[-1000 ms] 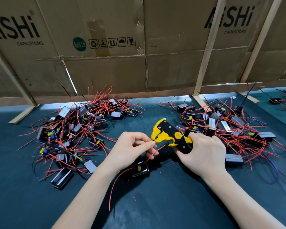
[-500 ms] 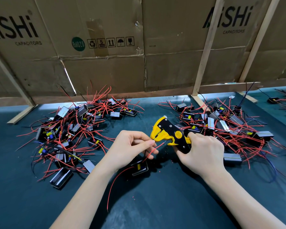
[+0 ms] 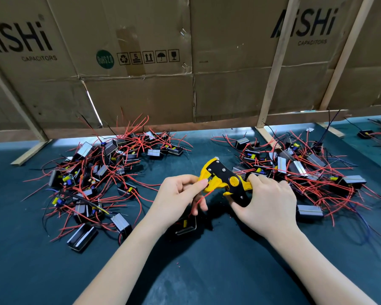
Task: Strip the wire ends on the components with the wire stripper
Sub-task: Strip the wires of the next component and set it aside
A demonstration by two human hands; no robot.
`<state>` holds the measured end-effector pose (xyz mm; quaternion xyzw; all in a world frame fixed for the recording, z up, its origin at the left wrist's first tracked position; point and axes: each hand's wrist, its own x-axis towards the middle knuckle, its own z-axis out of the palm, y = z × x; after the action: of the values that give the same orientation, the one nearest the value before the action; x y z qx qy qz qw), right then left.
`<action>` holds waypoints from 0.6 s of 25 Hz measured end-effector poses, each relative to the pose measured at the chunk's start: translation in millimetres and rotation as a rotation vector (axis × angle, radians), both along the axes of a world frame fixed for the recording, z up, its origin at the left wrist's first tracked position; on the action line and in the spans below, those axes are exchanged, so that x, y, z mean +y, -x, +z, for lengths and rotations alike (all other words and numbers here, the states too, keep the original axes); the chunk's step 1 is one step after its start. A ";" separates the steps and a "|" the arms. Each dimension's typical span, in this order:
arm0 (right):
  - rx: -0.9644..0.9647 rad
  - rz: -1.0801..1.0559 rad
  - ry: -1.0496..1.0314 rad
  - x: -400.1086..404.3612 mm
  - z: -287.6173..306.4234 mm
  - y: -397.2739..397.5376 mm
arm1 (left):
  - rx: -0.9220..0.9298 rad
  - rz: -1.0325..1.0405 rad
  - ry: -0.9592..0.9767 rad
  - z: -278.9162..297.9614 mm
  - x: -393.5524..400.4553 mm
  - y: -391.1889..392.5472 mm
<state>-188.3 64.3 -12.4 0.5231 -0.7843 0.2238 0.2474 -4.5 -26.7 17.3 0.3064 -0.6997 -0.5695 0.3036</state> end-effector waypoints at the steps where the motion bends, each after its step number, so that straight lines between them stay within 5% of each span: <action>1: -0.035 -0.008 -0.016 -1.2 -0.6 -0.3 | 0.021 0.017 0.002 -0.5 0.2 0.9; 8: -0.232 0.182 -0.165 -0.3 -0.7 1.0 | 0.096 0.211 -0.092 -0.4 -9.0 -5.1; 15: -0.143 0.071 -0.157 -2.3 -1.9 -3.4 | 0.105 0.115 -0.089 0.2 -5.0 -1.4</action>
<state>-185.0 62.1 -14.3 0.5512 -0.7960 0.2069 0.1408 -3.2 -31.7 17.5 0.3290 -0.6382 -0.5969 0.3580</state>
